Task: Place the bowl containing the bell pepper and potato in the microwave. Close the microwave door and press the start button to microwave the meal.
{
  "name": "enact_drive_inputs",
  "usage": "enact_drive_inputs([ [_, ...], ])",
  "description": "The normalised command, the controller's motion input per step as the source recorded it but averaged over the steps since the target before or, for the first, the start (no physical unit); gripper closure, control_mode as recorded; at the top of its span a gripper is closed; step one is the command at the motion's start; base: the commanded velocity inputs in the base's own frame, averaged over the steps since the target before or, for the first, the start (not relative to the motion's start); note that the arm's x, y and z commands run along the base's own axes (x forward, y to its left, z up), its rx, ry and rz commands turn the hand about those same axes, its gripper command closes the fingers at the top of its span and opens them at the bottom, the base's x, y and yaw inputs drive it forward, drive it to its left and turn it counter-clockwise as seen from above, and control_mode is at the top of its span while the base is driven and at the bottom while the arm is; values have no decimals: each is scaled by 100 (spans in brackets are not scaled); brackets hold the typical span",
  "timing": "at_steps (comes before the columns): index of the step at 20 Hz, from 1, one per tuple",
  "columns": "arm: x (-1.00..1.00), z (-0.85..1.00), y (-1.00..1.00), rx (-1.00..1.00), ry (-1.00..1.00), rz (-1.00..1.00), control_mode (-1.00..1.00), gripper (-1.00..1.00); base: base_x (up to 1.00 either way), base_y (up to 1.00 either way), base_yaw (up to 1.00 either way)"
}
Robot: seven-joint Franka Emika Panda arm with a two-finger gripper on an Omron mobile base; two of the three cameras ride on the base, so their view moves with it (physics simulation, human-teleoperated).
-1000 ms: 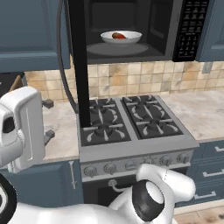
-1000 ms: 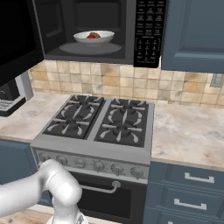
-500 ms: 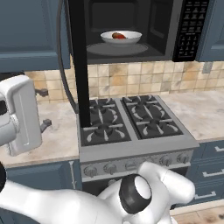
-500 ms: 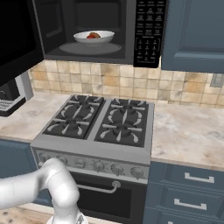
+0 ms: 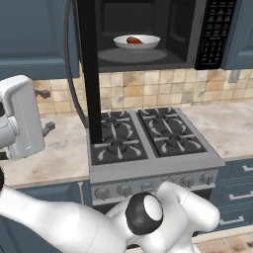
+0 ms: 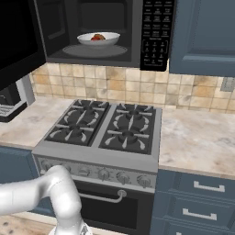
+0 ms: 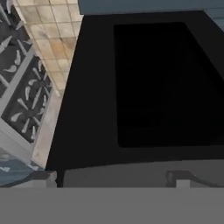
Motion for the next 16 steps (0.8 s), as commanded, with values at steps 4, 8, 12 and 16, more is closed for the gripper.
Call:
enact_drive_inputs([
  [4,35,0,0,-5,-6,-3,-100,-100,0,0,0],
  [8,26,0,-7,-5,-3,-12,-100,-100,0,0,0],
  [12,39,0,-5,-7,0,-16,-100,-100,0,0,0],
  [16,47,0,0,-7,0,-15,-100,-100,0,0,0],
])
